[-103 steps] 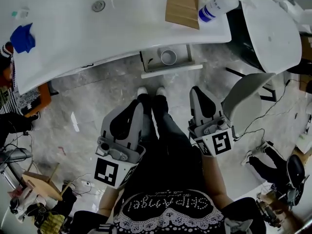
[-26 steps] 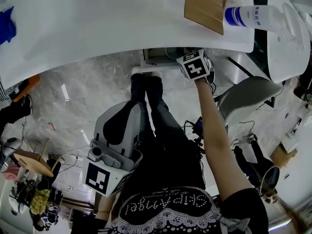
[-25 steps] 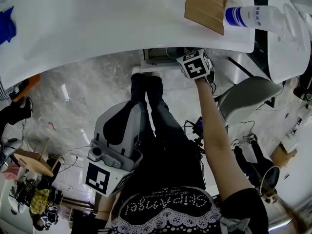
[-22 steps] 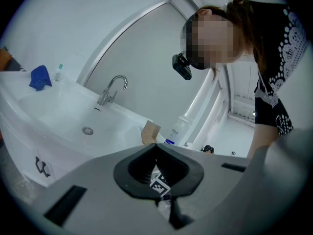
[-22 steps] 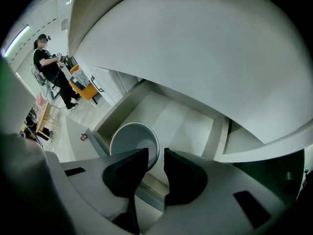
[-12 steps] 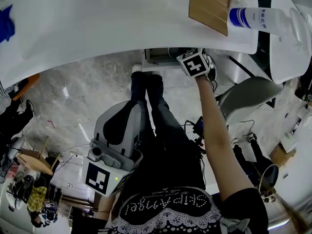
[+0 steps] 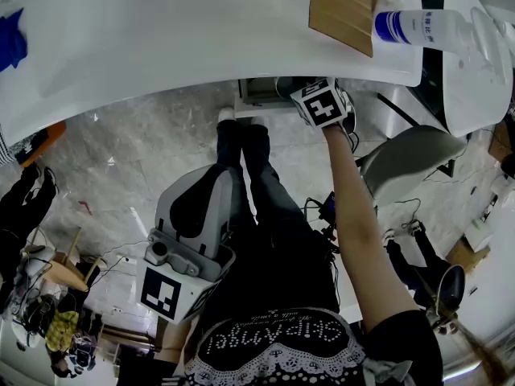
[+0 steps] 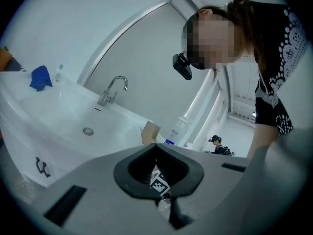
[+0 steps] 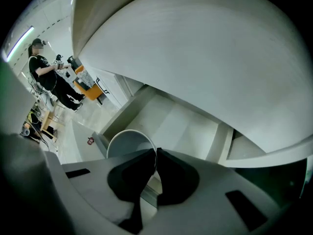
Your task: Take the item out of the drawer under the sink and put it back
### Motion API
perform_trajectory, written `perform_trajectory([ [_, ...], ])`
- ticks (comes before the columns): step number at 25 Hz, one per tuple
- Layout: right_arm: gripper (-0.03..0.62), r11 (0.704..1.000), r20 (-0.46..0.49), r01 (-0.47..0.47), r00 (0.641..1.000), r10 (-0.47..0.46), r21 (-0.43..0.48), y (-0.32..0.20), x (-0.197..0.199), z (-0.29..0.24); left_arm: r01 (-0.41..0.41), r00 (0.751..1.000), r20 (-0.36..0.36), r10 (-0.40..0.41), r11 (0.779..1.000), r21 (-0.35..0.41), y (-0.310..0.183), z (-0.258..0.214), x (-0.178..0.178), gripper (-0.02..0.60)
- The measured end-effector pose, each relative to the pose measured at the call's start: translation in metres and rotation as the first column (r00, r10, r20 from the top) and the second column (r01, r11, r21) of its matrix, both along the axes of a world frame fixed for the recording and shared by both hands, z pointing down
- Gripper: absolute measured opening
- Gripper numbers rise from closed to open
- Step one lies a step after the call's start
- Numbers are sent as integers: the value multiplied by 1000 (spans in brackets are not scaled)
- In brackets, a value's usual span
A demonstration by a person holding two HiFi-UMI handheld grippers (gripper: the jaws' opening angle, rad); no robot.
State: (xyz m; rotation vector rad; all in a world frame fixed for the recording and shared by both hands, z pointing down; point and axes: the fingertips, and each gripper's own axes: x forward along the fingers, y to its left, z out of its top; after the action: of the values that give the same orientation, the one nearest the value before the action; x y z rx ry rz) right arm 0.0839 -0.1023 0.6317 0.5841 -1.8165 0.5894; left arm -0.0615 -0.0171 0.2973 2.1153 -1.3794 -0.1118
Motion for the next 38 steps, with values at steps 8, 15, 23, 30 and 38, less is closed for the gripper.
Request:
perform_trajectory([
  [8,26,999,39,-32,999,31,35,0,3,-21,2,999,-33,-1,999,42,1,-18,2,5],
  [15,26,987,92,-118,990,108,106,4,12,-54,-26,1000,-10,27,996,88,16,-35,7,5],
  [23,26,951,233,-251,950,206,182,19,14,-113,-83,996,36,78,987,134,29,-57,13,5],
  [30,26,906,316,-334,916,247,260,39,21,-169,-104,992,84,91,980,171,46,-77,7,5],
  [38,26,804,485,-446,844,231,392,51,21,-272,-113,984,161,77,966,233,59,-104,3,5],
])
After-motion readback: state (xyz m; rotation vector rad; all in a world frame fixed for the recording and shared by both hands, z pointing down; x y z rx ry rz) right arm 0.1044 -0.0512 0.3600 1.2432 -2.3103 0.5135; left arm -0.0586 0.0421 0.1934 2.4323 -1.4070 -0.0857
